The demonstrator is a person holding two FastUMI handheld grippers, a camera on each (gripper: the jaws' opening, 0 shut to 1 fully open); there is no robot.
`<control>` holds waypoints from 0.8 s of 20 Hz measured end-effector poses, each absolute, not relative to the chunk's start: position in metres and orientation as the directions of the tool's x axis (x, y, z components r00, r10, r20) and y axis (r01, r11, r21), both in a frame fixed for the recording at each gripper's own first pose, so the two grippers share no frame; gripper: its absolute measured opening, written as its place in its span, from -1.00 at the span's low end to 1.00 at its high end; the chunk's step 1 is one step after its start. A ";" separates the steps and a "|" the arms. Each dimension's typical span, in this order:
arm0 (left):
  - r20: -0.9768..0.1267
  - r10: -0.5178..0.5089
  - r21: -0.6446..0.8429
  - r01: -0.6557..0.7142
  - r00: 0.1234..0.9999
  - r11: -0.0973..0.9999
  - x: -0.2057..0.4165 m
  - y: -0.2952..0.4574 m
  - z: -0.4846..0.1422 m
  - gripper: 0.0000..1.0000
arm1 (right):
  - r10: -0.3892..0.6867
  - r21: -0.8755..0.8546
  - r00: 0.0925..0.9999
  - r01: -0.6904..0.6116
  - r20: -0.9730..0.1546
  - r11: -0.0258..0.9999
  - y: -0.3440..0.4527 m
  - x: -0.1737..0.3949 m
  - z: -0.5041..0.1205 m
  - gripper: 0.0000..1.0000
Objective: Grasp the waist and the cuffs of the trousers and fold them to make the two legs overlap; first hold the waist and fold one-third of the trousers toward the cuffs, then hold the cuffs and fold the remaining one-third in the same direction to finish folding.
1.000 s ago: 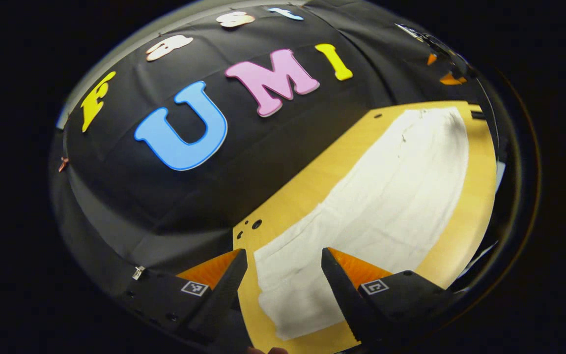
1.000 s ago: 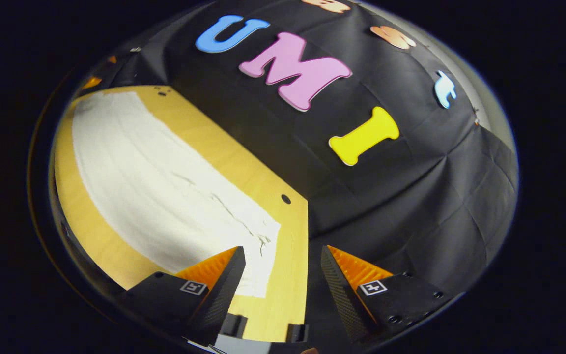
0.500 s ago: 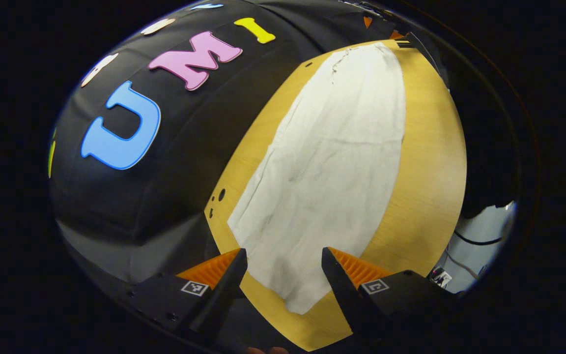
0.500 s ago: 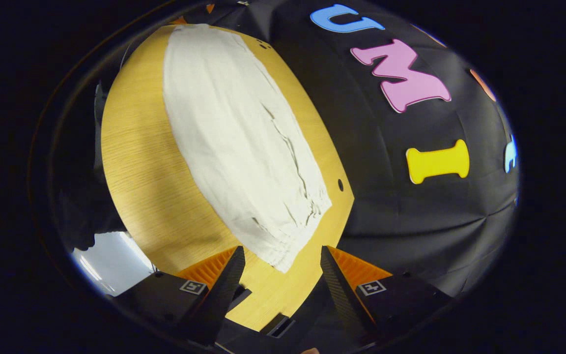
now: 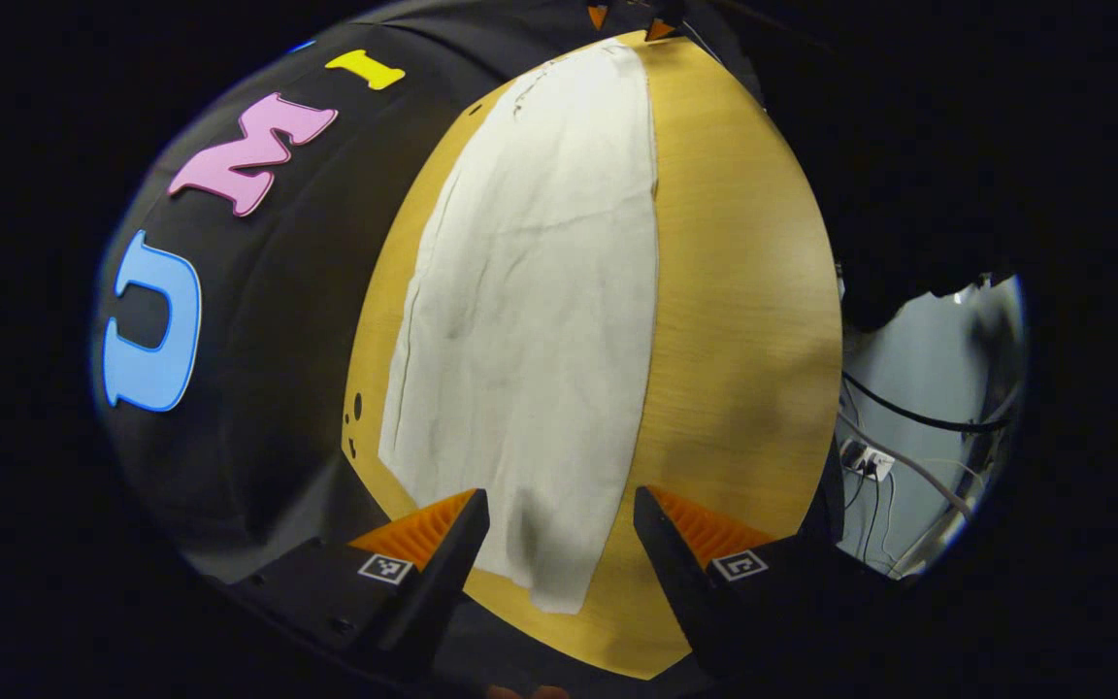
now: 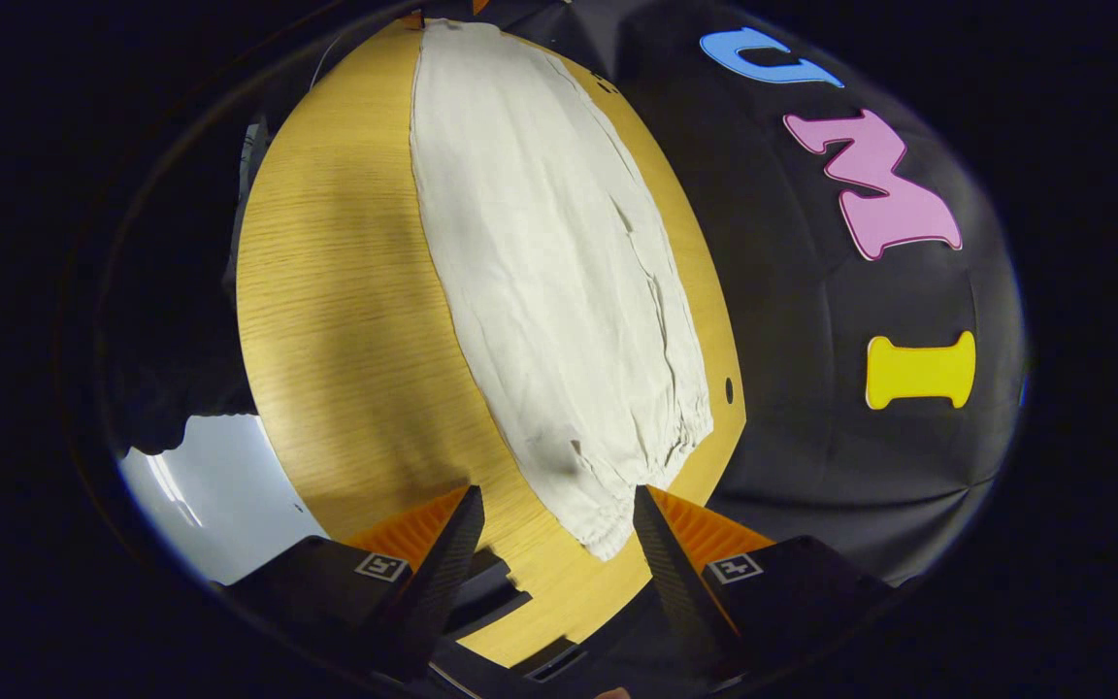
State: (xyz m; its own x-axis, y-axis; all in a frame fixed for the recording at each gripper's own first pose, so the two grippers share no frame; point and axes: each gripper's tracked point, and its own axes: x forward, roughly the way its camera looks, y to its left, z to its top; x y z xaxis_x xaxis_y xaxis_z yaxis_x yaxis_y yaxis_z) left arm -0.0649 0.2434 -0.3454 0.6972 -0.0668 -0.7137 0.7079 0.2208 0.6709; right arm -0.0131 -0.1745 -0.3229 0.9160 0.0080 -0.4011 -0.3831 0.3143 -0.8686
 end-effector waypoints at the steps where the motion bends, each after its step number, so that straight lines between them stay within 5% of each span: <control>1: -0.713 -0.059 0.676 0.707 0.699 0.209 -0.061 0.247 -0.347 0.91 | 0.007 -0.871 0.915 -0.387 -0.404 0.303 -0.173 -0.010 -0.325 0.92; 8: -0.698 0.024 0.705 0.680 0.716 0.202 -0.017 0.258 -0.346 0.79 | -0.022 -0.892 0.929 -0.347 -0.368 0.289 -0.183 0.017 -0.319 0.91; 11: -0.710 0.040 0.695 0.690 0.703 0.203 -0.008 0.254 -0.351 0.48 | -0.049 -0.896 0.926 -0.348 -0.375 0.275 -0.186 0.024 -0.323 0.86; 12: -0.716 0.045 0.689 0.695 0.697 0.205 -0.008 0.255 -0.352 0.37 | -0.059 -0.894 0.919 -0.361 -0.389 0.267 -0.187 0.025 -0.328 0.75; 16: -0.736 0.075 0.672 0.712 0.673 0.202 -0.008 0.255 -0.361 -0.40 | -0.096 -0.893 0.905 -0.384 -0.415 0.236 -0.187 0.027 -0.347 -0.30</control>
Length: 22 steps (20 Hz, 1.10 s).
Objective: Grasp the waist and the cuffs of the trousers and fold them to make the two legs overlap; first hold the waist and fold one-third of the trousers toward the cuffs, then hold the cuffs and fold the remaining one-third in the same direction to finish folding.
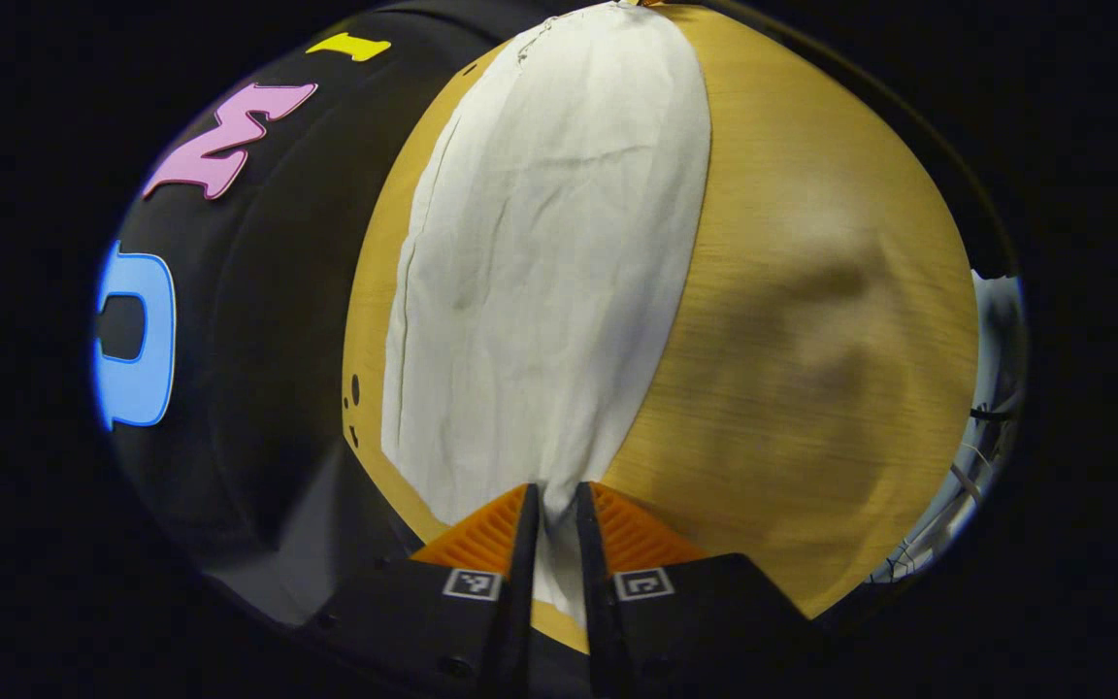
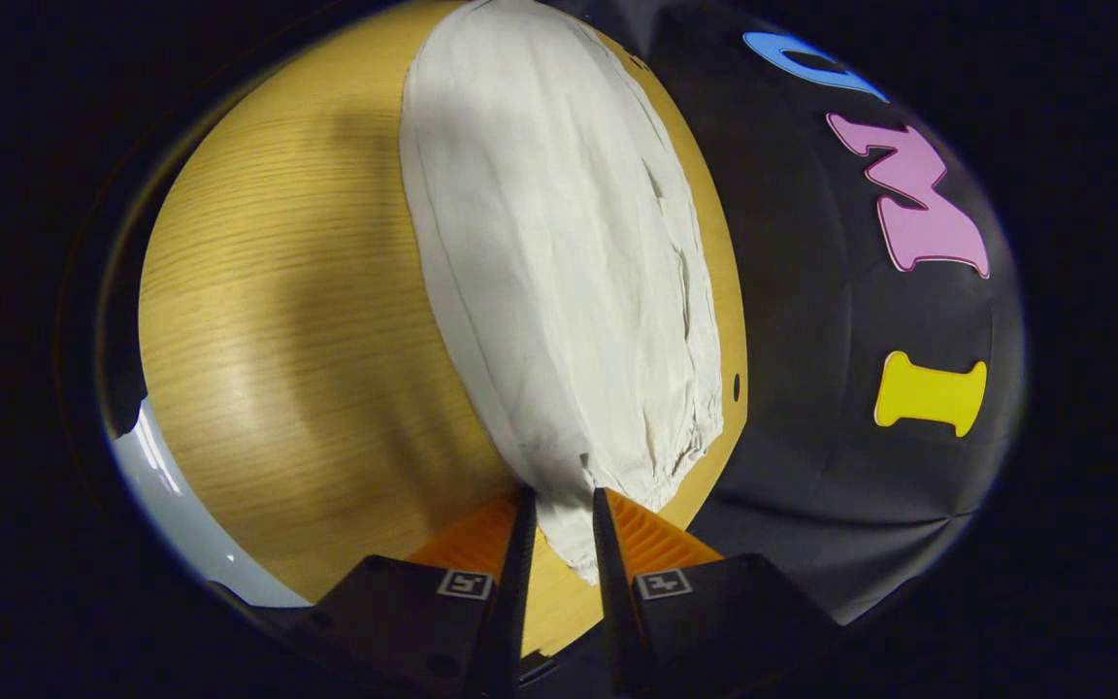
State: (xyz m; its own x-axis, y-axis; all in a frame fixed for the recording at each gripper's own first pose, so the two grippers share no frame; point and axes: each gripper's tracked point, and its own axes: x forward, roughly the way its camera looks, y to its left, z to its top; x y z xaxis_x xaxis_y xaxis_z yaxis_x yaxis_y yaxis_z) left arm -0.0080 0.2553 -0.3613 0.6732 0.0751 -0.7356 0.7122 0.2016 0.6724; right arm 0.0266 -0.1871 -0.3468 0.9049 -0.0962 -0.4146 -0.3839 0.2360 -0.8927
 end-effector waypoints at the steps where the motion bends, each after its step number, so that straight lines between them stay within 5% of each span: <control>1: -0.736 0.074 0.672 0.714 0.673 0.198 -0.011 0.251 -0.363 -0.79 | -0.105 -0.887 0.898 -0.394 -0.427 0.240 -0.187 0.028 -0.350 -0.72; 3: -0.735 0.079 0.670 0.702 0.674 0.243 -0.012 0.253 -0.362 -0.89 | -0.108 -0.879 0.893 -0.397 -0.436 0.264 -0.188 0.032 -0.351 -0.89; 14: -0.594 0.168 0.738 0.448 0.787 0.505 0.019 0.256 -0.312 -0.89 | -0.136 -0.877 0.954 -0.181 -0.266 0.445 -0.190 0.051 -0.274 -0.89; 19: -0.616 0.151 0.737 0.497 0.773 0.458 0.019 0.254 -0.324 -0.89 | -0.028 -0.828 0.910 -0.362 -0.413 0.429 -0.176 0.035 -0.303 -0.90; 22: -0.631 0.153 0.724 0.507 0.760 0.468 0.012 0.256 -0.331 -0.90 | 0.014 -0.821 0.887 -0.434 -0.462 0.371 -0.177 0.016 -0.321 0.29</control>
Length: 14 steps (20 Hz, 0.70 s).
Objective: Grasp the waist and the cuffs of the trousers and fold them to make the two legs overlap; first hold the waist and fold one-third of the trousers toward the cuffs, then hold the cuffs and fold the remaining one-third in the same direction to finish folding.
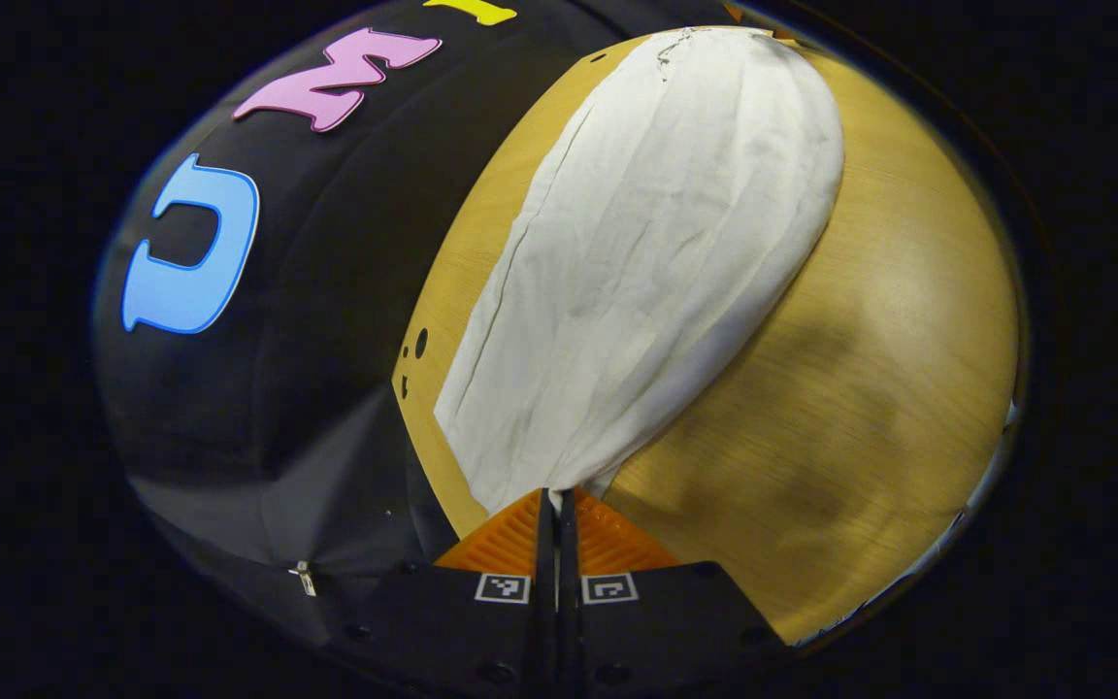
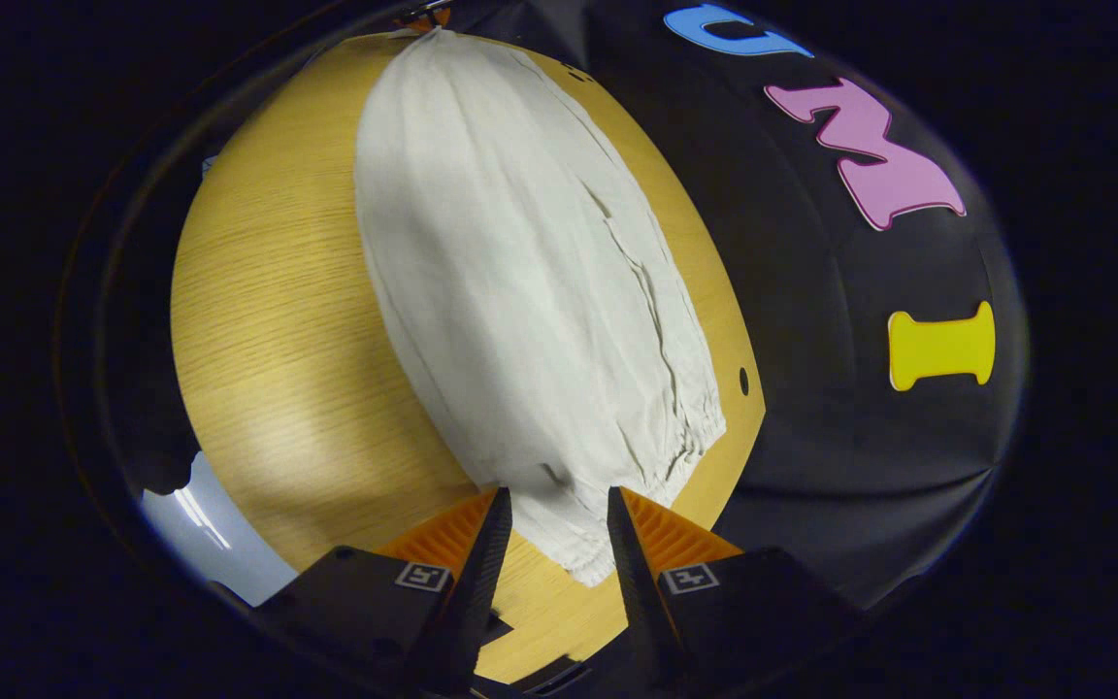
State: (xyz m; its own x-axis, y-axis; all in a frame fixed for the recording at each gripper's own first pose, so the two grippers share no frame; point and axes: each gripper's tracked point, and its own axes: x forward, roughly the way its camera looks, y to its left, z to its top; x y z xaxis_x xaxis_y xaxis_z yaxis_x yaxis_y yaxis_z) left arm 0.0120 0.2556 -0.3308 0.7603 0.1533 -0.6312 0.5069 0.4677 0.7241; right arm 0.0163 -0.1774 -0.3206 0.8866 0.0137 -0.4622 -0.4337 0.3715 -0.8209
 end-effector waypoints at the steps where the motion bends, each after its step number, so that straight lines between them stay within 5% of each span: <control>1: -0.632 0.153 0.724 0.508 0.760 0.467 0.011 0.256 -0.332 -0.89 | 0.009 -0.816 0.876 -0.454 -0.483 0.359 -0.179 0.017 -0.329 0.29; 5: -0.636 0.155 0.723 0.514 0.756 0.462 0.013 0.255 -0.333 -0.89 | -0.012 -0.842 0.882 -0.445 -0.470 0.305 -0.179 0.043 -0.323 0.37; 8: -0.641 0.156 0.720 0.519 0.751 0.462 0.017 0.258 -0.336 -0.89 | -0.020 -0.792 0.826 -0.533 -0.564 0.297 -0.178 0.054 -0.336 0.36; 9: -0.644 0.157 0.717 0.518 0.749 0.466 0.018 0.258 -0.336 -0.89 | -0.033 -0.782 0.814 -0.546 -0.581 0.302 -0.178 0.054 -0.339 0.11; 10: -0.645 0.161 0.715 0.516 0.747 0.472 0.019 0.258 -0.338 -0.89 | -0.043 -0.789 0.818 -0.538 -0.574 0.296 -0.178 0.058 -0.337 -0.57; 12: -0.624 0.177 0.728 0.484 0.761 0.485 0.023 0.259 -0.334 -0.89 | -0.054 -0.808 0.844 -0.490 -0.534 0.328 -0.177 0.049 -0.328 -0.85; 14: -0.587 0.191 0.747 0.435 0.787 0.503 0.031 0.259 -0.323 -0.89 | -0.064 -0.843 0.898 -0.382 -0.435 0.379 -0.179 0.066 -0.310 -0.89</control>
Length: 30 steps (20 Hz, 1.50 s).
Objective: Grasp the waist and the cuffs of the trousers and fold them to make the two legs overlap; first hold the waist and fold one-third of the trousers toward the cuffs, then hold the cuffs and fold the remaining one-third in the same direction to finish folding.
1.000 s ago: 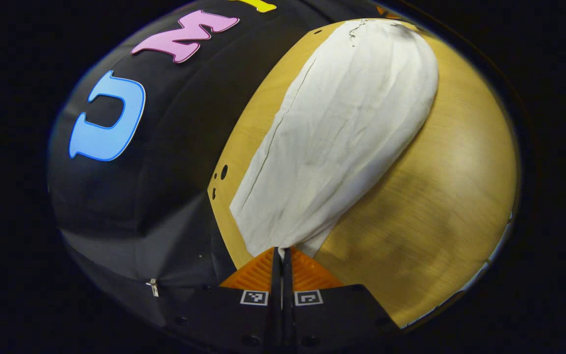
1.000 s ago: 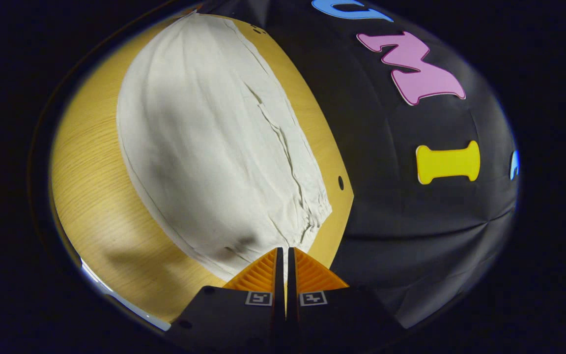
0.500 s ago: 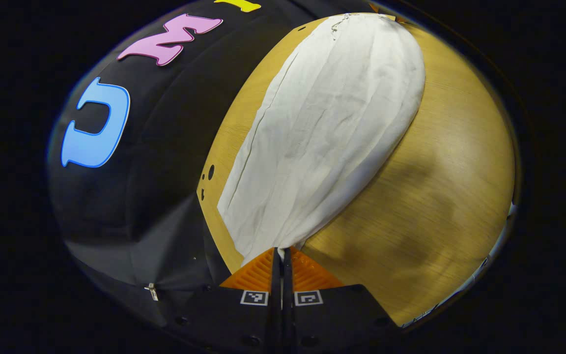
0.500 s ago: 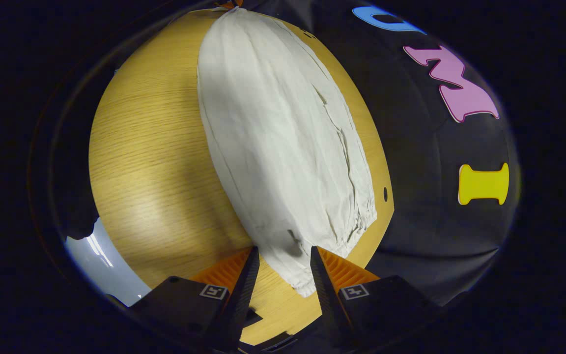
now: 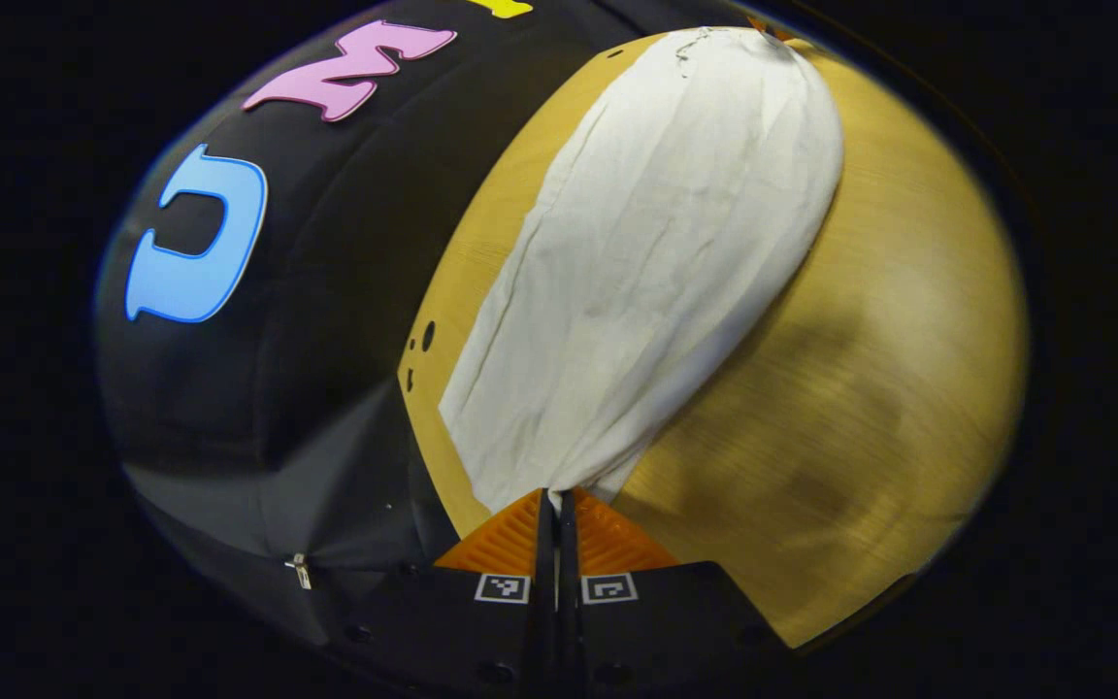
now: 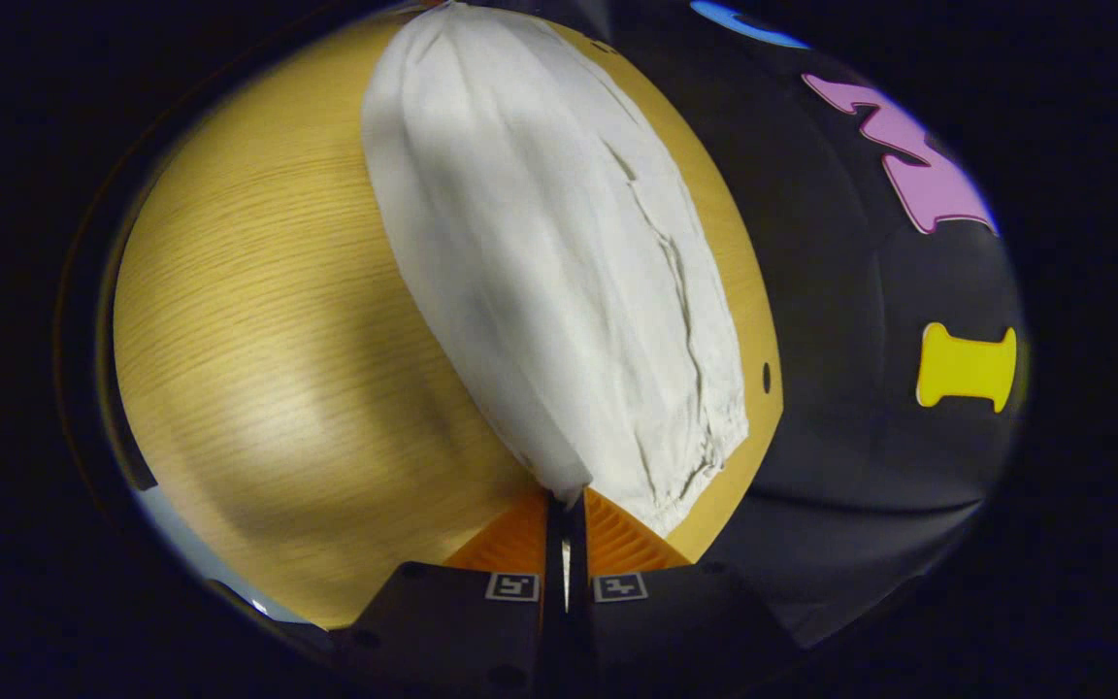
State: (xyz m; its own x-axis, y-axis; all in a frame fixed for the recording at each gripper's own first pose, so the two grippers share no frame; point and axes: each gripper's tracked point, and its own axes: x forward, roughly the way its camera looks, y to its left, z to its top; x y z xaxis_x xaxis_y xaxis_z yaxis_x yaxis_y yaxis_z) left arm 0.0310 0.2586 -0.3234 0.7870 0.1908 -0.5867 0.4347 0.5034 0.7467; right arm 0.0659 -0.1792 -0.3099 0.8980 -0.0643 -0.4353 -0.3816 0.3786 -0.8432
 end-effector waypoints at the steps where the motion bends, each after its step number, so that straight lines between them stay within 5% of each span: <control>1: -0.580 0.197 0.747 0.420 0.790 0.515 0.033 0.259 -0.322 -0.89 | -0.070 -0.853 0.914 -0.343 -0.400 0.394 -0.180 0.067 -0.299 -0.89; 12: -0.459 0.295 0.744 0.182 0.838 0.642 0.131 0.266 -0.284 -0.90 | -0.205 -0.856 0.969 -0.010 -0.135 0.517 -0.186 0.155 -0.209 -0.89; 17: -0.502 0.332 0.714 0.166 0.799 0.681 0.174 0.263 -0.312 -0.90 | -0.210 -0.849 0.965 -0.023 -0.156 0.528 -0.185 0.218 -0.216 -0.99; 23: -0.531 0.363 0.729 0.194 0.766 0.657 0.189 0.263 -0.338 -0.90 | -0.256 -0.865 0.943 -0.061 -0.214 0.499 -0.190 0.261 -0.246 -0.81; 24: -0.534 0.367 0.726 0.191 0.761 0.660 0.191 0.265 -0.345 -0.89 | -0.256 -0.873 0.947 -0.048 -0.195 0.486 -0.189 0.261 -0.243 -0.56; 27: -0.465 0.401 0.769 0.136 0.789 0.624 0.195 0.273 -0.328 0.17 | -0.279 -0.886 0.951 0.013 -0.132 0.464 -0.193 0.260 -0.227 -0.17; 28: -0.455 0.407 0.775 0.127 0.792 0.619 0.194 0.277 -0.323 0.29 | -0.287 -0.871 0.949 0.026 -0.133 0.491 -0.198 0.261 -0.226 0.19; 30: -0.446 0.413 0.779 0.117 0.794 0.616 0.192 0.283 -0.317 0.73 | -0.309 -0.816 0.941 0.068 -0.139 0.575 -0.207 0.252 -0.215 0.57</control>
State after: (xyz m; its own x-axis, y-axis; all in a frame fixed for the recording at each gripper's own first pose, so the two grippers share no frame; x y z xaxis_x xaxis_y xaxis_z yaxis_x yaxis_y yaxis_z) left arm 0.1917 0.2835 -0.3175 0.7938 0.4130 -0.4464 0.1174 0.6162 0.7788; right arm 0.2522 -0.2067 -0.2147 0.9408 -0.3089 -0.1393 0.0680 0.5747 -0.8155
